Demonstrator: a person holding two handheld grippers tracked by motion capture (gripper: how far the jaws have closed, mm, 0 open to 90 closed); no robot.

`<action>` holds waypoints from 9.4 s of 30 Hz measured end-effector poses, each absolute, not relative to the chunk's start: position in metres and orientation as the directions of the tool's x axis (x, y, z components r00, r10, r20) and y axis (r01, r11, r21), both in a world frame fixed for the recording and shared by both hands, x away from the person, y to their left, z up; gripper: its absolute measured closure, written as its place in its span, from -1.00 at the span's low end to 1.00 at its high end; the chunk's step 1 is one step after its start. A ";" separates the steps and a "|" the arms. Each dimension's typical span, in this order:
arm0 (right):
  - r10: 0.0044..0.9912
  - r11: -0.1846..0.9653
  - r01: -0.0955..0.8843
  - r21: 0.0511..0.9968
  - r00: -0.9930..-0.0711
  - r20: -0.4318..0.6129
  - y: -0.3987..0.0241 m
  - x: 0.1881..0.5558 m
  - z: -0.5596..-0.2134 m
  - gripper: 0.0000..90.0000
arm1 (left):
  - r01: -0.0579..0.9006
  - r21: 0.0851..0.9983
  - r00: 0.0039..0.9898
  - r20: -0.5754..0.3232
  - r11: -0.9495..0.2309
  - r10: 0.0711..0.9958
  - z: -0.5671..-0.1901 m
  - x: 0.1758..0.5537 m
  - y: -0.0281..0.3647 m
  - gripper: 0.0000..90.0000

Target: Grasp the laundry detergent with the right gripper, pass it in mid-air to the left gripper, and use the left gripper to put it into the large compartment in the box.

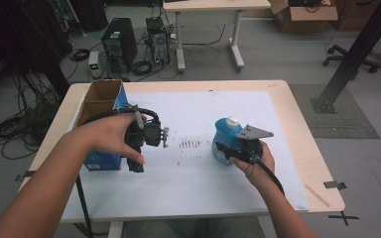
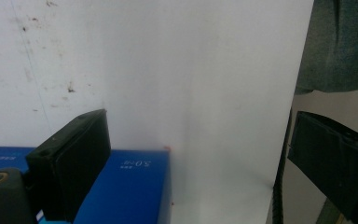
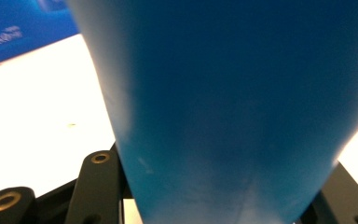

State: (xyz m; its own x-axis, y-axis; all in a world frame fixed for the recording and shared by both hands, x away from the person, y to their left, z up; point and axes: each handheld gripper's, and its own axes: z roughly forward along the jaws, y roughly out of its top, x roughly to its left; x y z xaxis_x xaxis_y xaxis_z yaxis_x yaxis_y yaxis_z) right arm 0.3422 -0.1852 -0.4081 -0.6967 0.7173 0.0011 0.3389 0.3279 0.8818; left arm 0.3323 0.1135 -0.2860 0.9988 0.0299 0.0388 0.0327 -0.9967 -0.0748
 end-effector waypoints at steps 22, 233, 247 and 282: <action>0.325 0.522 0.130 0.843 -0.944 -0.056 -0.202 0.328 -0.350 0.02 | -0.007 -0.028 0.998 0.054 -1.000 -0.009 -0.256 0.324 0.087 -0.87; 0.065 0.430 0.001 0.903 -0.997 -0.030 -0.055 0.308 -0.384 -0.01 | -0.038 -0.071 0.996 0.078 -0.997 -0.044 -0.261 0.304 0.044 -0.13; 0.112 0.373 0.034 0.927 -0.994 -0.008 -0.060 0.308 -0.386 -0.34 | -0.049 -0.067 0.996 0.077 -0.996 -0.055 -0.258 0.305 0.040 -0.13; 0.161 0.339 0.092 0.936 -0.986 0.038 -0.087 0.310 -0.384 -0.95 | -0.027 -0.083 0.996 0.085 -0.996 -0.035 -0.255 0.314 0.041 -0.13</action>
State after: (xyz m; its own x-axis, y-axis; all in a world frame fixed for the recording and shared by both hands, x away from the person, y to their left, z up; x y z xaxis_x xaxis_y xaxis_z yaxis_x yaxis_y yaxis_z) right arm 0.3099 -0.0867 -0.3844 -0.9862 0.1610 0.0381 0.0916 0.3394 0.9362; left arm 0.3145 0.0409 -0.2549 0.9957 -0.0346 0.0854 -0.0275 -0.9962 -0.0830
